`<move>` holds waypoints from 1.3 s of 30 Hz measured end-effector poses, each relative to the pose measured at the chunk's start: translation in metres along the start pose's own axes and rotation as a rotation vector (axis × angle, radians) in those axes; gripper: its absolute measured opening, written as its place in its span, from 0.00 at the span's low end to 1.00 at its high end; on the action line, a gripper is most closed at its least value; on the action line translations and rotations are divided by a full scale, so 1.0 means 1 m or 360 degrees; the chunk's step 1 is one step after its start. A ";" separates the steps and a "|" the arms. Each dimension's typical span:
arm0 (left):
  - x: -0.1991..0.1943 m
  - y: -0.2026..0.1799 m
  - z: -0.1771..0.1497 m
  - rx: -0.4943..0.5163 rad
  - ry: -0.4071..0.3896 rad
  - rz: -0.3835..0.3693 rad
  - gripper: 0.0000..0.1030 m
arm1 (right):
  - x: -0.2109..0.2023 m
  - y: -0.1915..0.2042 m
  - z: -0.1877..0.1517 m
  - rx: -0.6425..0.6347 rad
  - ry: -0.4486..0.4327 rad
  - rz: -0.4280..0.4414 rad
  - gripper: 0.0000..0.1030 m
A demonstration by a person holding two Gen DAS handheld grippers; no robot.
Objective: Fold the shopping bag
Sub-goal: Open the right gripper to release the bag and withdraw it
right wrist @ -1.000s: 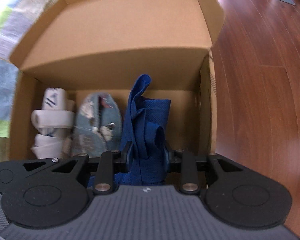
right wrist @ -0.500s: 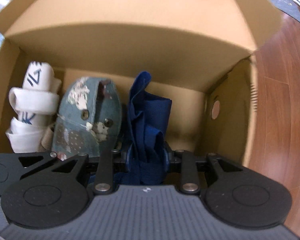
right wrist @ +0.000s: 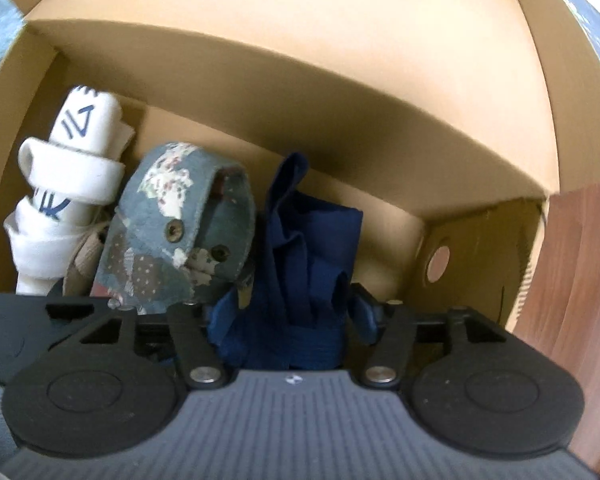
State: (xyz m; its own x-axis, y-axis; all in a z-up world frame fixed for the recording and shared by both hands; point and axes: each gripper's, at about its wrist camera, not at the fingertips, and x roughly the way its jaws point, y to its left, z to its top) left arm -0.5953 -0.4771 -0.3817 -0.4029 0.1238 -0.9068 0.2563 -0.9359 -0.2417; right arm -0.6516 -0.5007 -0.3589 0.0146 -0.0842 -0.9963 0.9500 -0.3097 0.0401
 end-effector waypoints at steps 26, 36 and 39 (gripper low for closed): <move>-0.014 0.028 -0.024 -0.0037 -0.0019 0.0012 0.36 | 0.001 -0.005 -0.012 -0.0177 0.0082 -0.0114 0.08; -0.055 0.039 -0.050 -0.0188 0.0047 0.0164 0.51 | -0.102 -0.065 -0.052 0.0278 -0.0350 0.0335 0.50; -0.078 0.028 -0.036 -0.0283 0.0026 0.0246 0.53 | -0.116 -0.082 -0.070 0.0381 -0.0421 0.0368 0.50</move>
State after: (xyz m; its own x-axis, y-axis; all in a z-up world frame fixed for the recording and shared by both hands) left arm -0.5251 -0.5012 -0.3304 -0.3330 -0.0097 -0.9429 0.4652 -0.8715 -0.1553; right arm -0.7090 -0.3994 -0.2520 0.1088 -0.4080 -0.9065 0.8315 -0.4624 0.3079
